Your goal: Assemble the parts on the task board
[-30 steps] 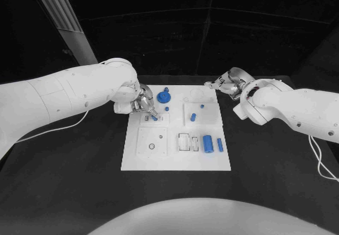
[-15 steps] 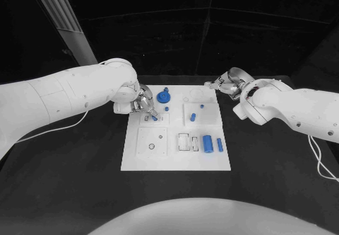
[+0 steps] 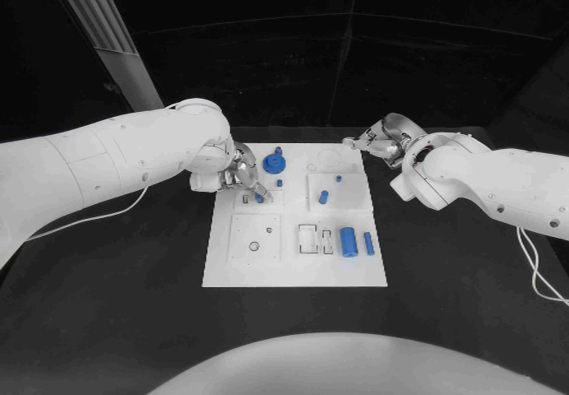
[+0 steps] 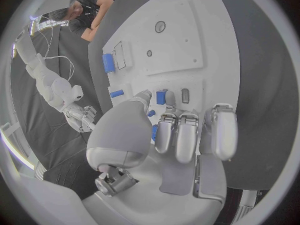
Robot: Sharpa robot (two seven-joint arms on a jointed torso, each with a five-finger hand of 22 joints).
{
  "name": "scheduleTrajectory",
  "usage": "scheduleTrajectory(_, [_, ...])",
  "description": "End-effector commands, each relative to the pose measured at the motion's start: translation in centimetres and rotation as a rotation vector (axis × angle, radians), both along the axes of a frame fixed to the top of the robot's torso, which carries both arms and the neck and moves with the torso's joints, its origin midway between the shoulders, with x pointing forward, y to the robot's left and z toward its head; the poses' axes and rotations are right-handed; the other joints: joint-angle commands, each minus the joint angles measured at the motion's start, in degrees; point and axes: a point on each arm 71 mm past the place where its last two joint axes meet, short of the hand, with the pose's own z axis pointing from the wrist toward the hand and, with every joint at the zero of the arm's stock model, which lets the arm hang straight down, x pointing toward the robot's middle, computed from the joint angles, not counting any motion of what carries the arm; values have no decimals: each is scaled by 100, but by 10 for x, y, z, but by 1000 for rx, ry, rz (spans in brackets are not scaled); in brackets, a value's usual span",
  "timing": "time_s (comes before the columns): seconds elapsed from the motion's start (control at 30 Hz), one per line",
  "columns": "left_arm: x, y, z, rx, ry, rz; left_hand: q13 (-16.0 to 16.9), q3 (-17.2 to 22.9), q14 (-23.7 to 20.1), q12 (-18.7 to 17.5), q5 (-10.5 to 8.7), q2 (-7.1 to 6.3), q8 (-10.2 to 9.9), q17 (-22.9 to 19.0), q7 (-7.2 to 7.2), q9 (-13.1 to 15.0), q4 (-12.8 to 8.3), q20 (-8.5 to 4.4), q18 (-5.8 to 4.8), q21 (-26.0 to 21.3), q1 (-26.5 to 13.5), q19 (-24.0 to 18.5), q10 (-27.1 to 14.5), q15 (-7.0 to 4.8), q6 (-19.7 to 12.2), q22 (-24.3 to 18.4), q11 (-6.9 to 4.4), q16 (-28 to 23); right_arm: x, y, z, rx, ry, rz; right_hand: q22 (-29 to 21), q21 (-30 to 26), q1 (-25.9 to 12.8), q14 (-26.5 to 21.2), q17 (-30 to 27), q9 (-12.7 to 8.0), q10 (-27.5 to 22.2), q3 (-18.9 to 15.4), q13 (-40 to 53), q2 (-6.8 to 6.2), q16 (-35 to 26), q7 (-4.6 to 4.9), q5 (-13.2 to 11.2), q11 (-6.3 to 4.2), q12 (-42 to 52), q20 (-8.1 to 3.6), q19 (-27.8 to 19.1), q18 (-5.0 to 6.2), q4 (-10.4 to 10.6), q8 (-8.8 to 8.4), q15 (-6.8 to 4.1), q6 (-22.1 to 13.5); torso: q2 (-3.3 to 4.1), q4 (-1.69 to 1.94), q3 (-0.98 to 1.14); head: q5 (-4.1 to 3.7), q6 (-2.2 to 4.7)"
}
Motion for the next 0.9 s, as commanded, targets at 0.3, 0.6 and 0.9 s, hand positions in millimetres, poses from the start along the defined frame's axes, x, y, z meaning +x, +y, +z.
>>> scheduleTrajectory(0.3, [0, 3, 0, -29, -75, 17, 1506, -689, 604, 14, -523, -164, 91, 1510, 26, 49, 24, 43, -43, 194, -861, 264, 586, 43, 64, 1279, 33, -31, 0, 0, 1, -1, -1, 7, 1509, 18, 21, 595, 1510, 9, 607, -36, 1499, 15, 14, 4, 32, -12, 14, -29, 604, -43, 2, 21, -22, -54, -5, 7, 0, 4, 0])
scheduleTrajectory(0.6, [-1, 13, 12, -93, -176, 63, 1506, -745, 604, 14, -1032, -306, 425, 1510, 22, 384, 30, 27, -88, 318, -1175, 448, 586, 28, -106, 1339, 26, -31, 0, 0, 0, -2, 0, 7, 1509, 18, 21, 595, 1510, 9, 607, -36, 1499, 15, 14, 4, 32, -12, 14, -29, 604, -43, 2, 21, -22, -54, -6, 6, -4, 7, 0])
scheduleTrajectory(0.9, [-1, 16, 21, -110, -214, 79, 1506, -725, 604, 14, -1313, -277, 649, 1510, 14, 595, 29, 20, -89, 326, -1283, 458, 586, 21, -206, 1341, 17, -31, 0, 1, -1, -2, 3, 11, 1509, 18, 21, 595, 1510, 9, 607, -36, 1499, 15, 14, 4, 32, -12, 14, -29, 604, -43, 2, 21, -22, -54, 2, -3, 0, 40, 0])
